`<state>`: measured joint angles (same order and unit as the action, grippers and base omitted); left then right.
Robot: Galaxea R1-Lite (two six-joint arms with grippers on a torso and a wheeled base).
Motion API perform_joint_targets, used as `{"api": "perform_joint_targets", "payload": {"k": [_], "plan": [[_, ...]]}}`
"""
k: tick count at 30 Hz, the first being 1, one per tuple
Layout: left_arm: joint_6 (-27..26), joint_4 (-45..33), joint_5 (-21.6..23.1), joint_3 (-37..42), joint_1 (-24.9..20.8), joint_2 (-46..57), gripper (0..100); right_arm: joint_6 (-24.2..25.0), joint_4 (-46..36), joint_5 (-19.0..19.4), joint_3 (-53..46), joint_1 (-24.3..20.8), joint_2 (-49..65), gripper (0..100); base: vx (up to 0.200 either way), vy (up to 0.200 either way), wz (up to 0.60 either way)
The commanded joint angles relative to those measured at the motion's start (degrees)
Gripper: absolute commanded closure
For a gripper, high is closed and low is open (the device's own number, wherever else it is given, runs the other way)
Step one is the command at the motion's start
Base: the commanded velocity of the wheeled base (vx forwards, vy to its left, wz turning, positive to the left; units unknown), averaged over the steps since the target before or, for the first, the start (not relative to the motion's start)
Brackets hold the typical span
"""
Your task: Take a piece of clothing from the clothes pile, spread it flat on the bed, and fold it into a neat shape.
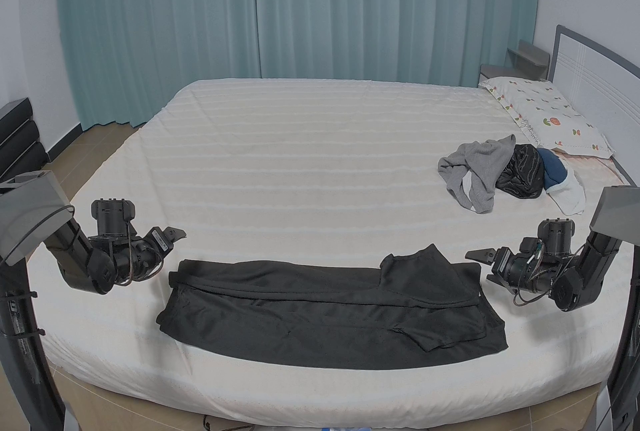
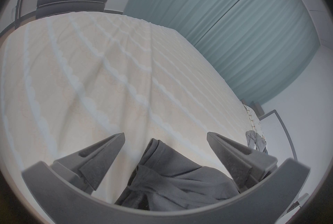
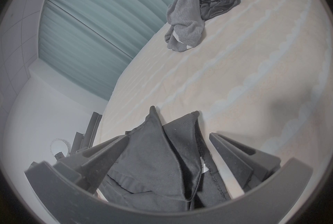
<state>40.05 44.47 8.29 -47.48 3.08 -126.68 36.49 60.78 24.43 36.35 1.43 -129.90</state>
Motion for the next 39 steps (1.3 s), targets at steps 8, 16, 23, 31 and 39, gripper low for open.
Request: {"api": "perform_joint_targets", "payload": {"k": [8,16,23,31,39], "plan": [[0.4,-0.1,0.1,-6.0,-2.6,-8.0,0,1.6,-0.2,0.0,3.6,0.1,-4.2,0,0.000,0.000,0.00],[0.3,0.3,0.0,-6.4,-2.9,-9.5,100,2.7,-3.0,0.0,6.5,0.1,-5.1,0,0.000,0.000,0.00],[0.2,0.4,-0.8,-4.9,-1.5,-8.5,100,3.3,-3.2,-0.1,7.5,0.1,-6.4,0,0.000,0.000,0.00],[2.9,0.6,-0.9,-4.1,0.5,-6.1,100,3.8,-3.2,-0.3,8.6,-0.4,-7.2,0,0.000,0.000,0.00],[3.1,0.6,-0.8,-4.0,0.3,-6.7,100,6.1,-3.3,-0.6,9.8,-0.8,-8.3,0,0.000,0.000,0.00]]}}
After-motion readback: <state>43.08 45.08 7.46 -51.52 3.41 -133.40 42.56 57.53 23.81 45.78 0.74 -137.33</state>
